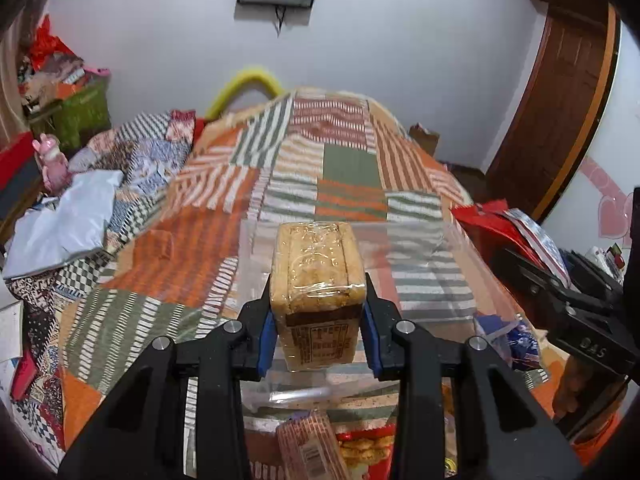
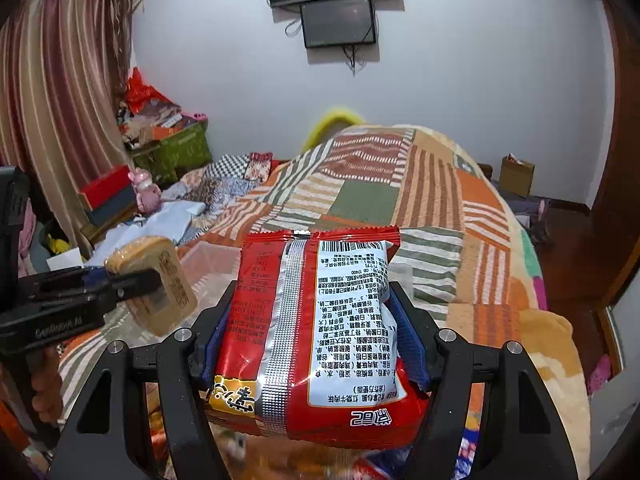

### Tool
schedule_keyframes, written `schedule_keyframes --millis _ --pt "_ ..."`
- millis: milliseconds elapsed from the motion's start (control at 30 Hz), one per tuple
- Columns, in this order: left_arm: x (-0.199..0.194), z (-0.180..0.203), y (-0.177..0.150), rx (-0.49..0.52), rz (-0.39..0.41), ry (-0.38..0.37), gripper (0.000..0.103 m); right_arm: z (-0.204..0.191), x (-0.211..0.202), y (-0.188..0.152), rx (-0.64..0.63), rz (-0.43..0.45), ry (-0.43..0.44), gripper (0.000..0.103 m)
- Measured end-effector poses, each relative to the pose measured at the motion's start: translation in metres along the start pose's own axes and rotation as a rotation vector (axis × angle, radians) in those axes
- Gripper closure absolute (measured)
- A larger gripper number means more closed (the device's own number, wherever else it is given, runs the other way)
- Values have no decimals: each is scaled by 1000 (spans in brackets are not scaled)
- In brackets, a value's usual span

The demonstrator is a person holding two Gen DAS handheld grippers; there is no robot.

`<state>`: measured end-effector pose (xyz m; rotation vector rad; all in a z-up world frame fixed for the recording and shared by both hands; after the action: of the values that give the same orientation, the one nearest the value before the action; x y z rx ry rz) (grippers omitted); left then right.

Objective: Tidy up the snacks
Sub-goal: 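Lower the bread loaf into the clear box with left tool while right tool drops the red bag in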

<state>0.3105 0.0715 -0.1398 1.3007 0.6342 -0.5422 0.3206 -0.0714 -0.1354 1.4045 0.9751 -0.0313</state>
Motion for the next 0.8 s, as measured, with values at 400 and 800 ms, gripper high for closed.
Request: schedule_keyframes --millis 400,800 --pt "54 3 -21 33 -135 11 67 1 46 -29 -14 -146 8 37" --pt "67 6 -26 45 -163 27 67 1 59 -43 -11 -210 25 34"
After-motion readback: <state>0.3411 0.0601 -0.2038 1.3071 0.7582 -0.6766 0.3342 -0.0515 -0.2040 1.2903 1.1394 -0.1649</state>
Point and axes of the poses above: each gripper's, at about its wrist camera, not at the fingertips, and x roughly the way its jaws point, z to its right, y to its top, the point moved 10 cm from there along x, roughly the way its jaws point, and after that the axes turned 3 degrees about y, right-handed, at the moved point
